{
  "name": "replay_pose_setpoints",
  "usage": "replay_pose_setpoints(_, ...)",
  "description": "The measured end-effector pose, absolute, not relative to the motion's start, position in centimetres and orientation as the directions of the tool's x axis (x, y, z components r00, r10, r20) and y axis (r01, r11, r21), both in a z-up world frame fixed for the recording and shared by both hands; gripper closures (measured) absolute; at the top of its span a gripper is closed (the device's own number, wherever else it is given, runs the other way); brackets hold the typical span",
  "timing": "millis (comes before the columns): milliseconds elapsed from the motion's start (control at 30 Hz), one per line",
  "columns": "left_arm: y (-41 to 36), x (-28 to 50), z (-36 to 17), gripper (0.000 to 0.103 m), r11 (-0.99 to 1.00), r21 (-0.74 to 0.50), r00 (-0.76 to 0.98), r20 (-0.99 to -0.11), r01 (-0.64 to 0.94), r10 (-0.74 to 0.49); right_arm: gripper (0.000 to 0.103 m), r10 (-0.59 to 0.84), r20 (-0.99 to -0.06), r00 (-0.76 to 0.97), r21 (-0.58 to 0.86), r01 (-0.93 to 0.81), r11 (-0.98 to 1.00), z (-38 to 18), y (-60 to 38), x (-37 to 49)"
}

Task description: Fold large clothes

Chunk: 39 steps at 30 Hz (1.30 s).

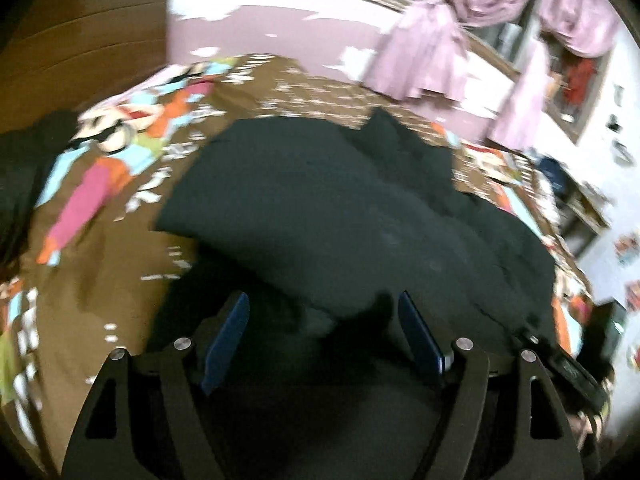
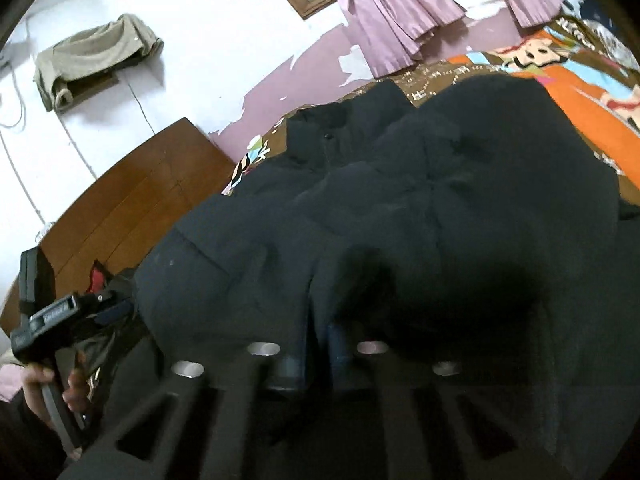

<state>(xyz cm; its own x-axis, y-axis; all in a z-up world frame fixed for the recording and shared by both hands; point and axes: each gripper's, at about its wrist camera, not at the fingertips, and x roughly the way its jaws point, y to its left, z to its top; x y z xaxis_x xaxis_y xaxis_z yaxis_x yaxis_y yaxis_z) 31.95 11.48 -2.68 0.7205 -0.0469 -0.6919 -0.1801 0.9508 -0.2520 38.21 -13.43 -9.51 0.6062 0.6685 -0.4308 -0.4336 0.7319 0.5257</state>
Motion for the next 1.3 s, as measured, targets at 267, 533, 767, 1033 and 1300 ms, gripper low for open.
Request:
replay_pose_setpoints(267, 14.3, 30.7, -1.6, 0.032, 0.922, -0.298, 0.741, -0.671, -0.247, -0.018, 0.098, 0.486, -0.235, 0.842, 0.400, -0.372, 0.838, -2.2, -18.5, 36.2)
replay_pose_setpoints(533, 13.9, 31.1, -1.6, 0.032, 0.935, -0.269, 0.739, -0.673, -0.233, -0.010, 0.094, 0.331, -0.422, 0.844, 0.246, -0.245, 0.938, -5.4, -18.4, 40.4)
replay_pose_setpoints(767, 12.1, 33.9, -1.0, 0.032, 0.977, -0.158, 0.742, -0.671, -0.146, 0.003, 0.051, 0.230, -0.393, 0.890, 0.156, -0.182, 0.971, -6.6, -18.5, 38.9)
replay_pose_setpoints(1033, 8.9, 39.0, -3.7, 0.031, 0.999, -0.040, 0.748, -0.663, 0.010, -0.034, 0.042, 0.361, -0.407, 0.839, 0.087, -0.358, 0.930, -6.4, -15.3, 40.6)
replay_pose_setpoints(1300, 10.0, 40.7, -8.5, 0.021, 0.999, -0.051, 0.666, -0.745, 0.001, -0.039, 0.043, 0.302, -0.539, 0.787, -0.014, -0.366, 0.930, -11.4, -12.4, 42.5)
